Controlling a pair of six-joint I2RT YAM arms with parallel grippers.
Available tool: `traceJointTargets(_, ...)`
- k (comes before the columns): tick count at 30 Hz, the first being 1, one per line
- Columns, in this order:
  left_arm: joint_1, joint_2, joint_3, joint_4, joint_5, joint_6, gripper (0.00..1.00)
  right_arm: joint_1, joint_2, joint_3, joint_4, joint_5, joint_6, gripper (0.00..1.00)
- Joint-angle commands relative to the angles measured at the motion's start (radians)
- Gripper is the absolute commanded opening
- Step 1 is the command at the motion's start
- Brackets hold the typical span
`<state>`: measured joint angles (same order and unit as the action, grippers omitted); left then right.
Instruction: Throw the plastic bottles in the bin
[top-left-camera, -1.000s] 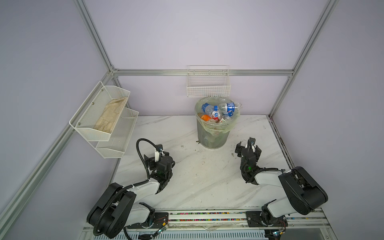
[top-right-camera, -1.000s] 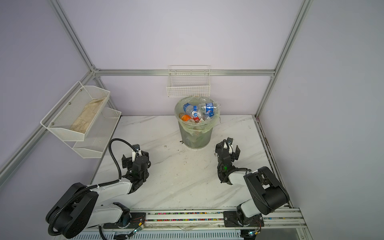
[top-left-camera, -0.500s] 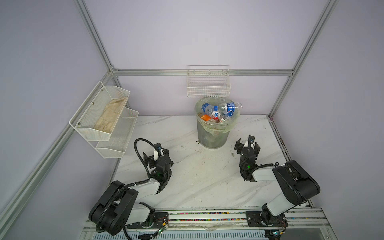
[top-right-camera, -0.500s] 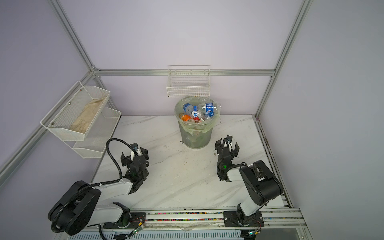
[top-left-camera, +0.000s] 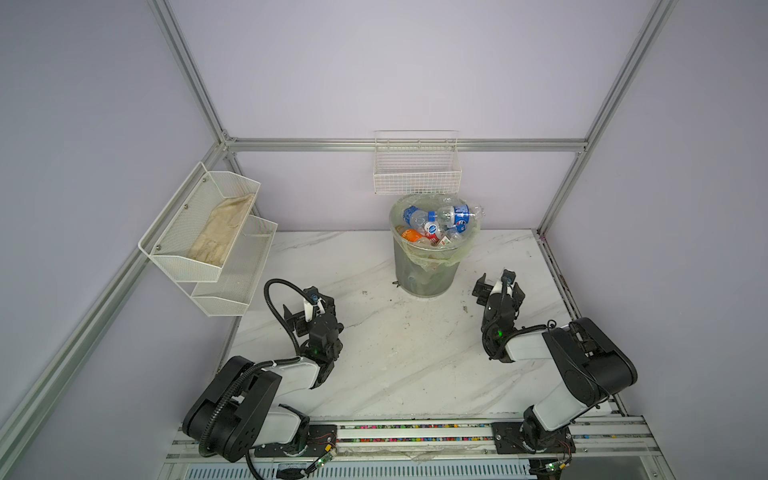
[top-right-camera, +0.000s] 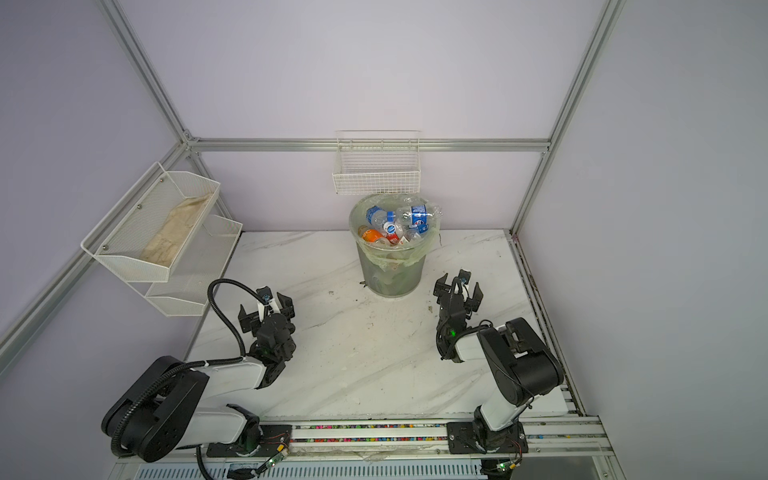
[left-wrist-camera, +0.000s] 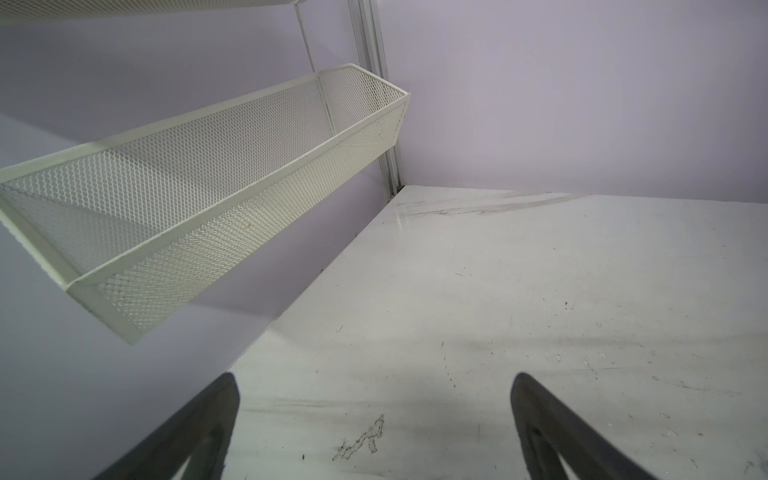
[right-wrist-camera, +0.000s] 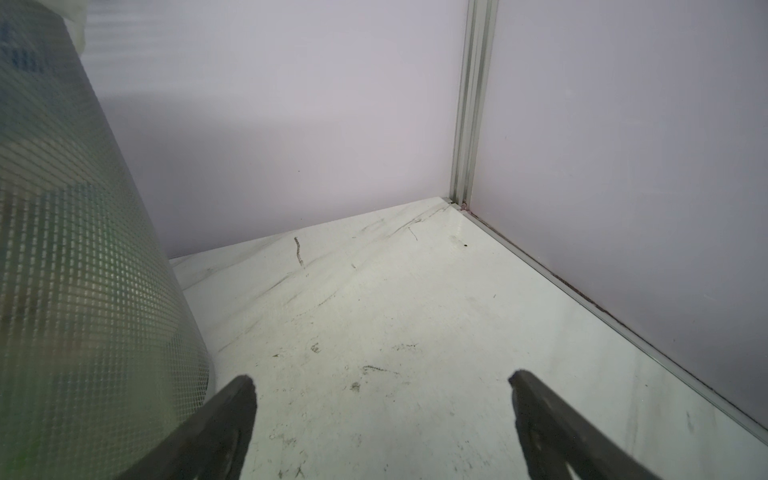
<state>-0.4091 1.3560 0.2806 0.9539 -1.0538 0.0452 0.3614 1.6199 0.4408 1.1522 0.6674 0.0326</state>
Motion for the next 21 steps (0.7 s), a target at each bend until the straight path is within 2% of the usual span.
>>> traceJointTargets(1,0.014,0.003,-0.039,0.123,-0.028,0.012,1.00,-0.018,-0.026,-0.017,0.053,-0.002,0.027,0.97)
traceJointTargets(11,0.055,-0.010,-0.099,0.235,-0.063,-0.022,1.00,-0.061,-0.098,-0.139,0.168,0.042,0.125,0.96)
traceJointTargets(16,0.064,-0.024,-0.114,0.239,-0.076,-0.044,1.00,-0.074,-0.100,-0.144,0.171,0.035,0.135,0.96)
traceJointTargets(21,0.092,-0.020,-0.156,0.337,-0.088,-0.083,1.00,-0.076,-0.112,-0.156,0.172,0.079,0.163,0.96)
